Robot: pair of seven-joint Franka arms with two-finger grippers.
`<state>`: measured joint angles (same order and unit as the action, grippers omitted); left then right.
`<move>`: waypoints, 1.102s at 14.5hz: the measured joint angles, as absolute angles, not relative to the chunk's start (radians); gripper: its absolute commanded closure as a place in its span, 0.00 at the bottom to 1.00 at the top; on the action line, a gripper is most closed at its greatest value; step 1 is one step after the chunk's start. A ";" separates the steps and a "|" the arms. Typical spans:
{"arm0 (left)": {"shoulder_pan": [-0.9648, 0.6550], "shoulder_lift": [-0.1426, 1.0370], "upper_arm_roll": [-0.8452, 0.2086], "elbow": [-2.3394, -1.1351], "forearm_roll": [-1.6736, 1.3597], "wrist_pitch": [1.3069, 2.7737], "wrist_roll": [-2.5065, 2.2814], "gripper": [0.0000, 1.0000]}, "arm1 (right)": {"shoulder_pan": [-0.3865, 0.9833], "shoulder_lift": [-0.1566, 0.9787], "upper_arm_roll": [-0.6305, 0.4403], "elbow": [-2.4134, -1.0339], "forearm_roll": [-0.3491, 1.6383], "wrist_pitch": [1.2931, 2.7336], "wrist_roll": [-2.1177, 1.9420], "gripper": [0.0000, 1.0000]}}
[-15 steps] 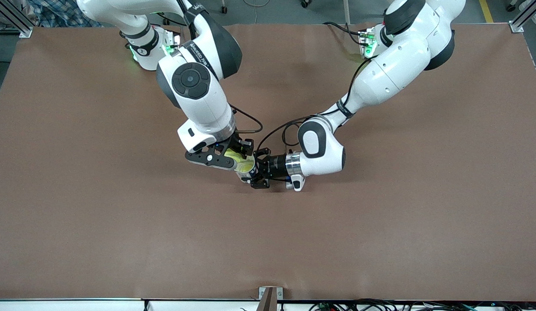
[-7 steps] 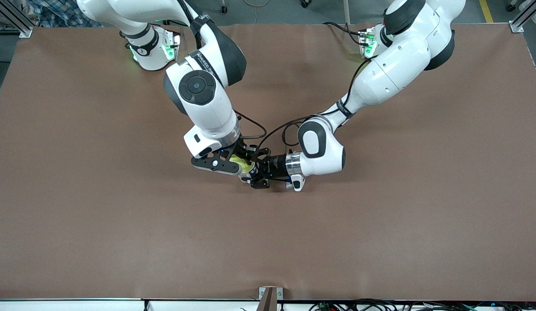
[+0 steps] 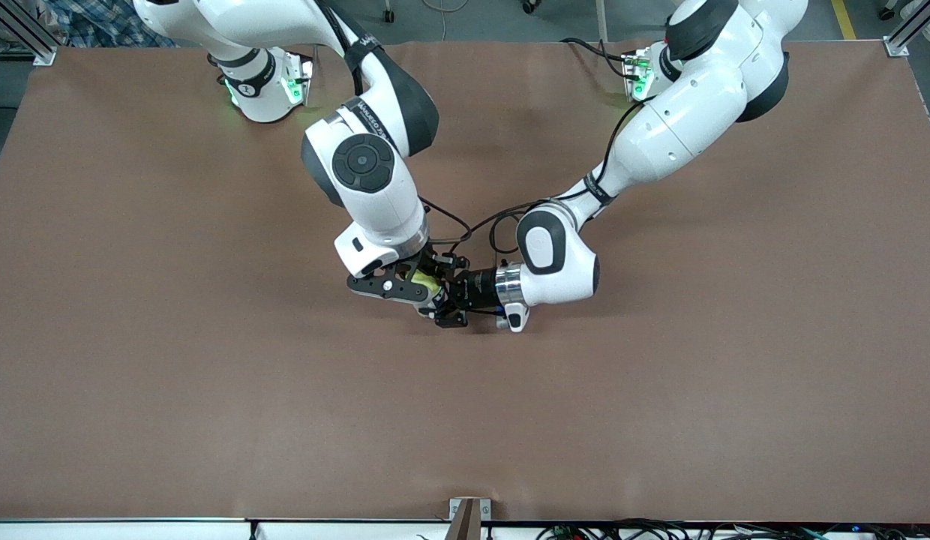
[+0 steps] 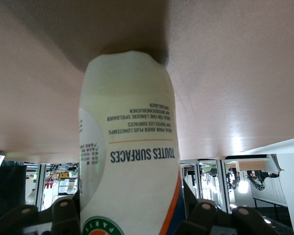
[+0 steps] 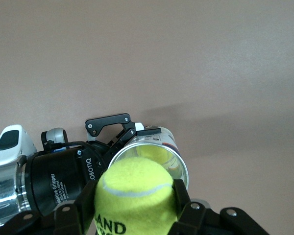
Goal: Insert tennis ball vertically with right arm
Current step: 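Push the second ball into the can opening with the right gripper, then open the right gripper and withdraw it from the can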
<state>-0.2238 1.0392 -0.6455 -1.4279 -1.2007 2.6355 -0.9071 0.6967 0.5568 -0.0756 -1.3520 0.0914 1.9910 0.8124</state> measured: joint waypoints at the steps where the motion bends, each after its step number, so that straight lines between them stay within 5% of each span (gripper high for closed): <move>1: -0.224 1.039 -0.645 -1.428 -1.201 2.635 -0.907 0.30 | 0.697 0.558 -0.076 -1.353 0.091 1.991 0.812 0.57; 4: -0.224 1.039 -0.645 -1.428 -1.201 2.635 -0.907 0.30 | 0.697 0.559 -0.078 -1.356 0.091 1.989 0.812 0.52; 7: -0.224 1.039 -0.645 -1.428 -1.201 2.635 -0.907 0.30 | 0.697 0.559 -0.081 -1.356 0.091 1.989 0.812 0.06; 8: -0.224 1.039 -0.645 -1.428 -1.201 2.635 -0.907 0.30 | 0.697 0.559 -0.082 -1.356 0.091 1.989 0.812 0.01; 12: -0.224 1.040 -0.645 -1.428 -1.201 2.637 -0.907 0.30 | 0.695 0.559 -0.087 -1.355 0.091 1.989 0.812 0.00; 15: -0.224 1.040 -0.645 -1.428 -1.201 2.637 -0.905 0.21 | 0.692 0.550 -0.095 -1.347 0.090 1.940 0.809 0.00; 16: -0.224 1.040 -0.645 -1.428 -1.201 2.637 -0.903 0.11 | 0.686 0.537 -0.100 -1.341 0.088 1.897 0.800 0.00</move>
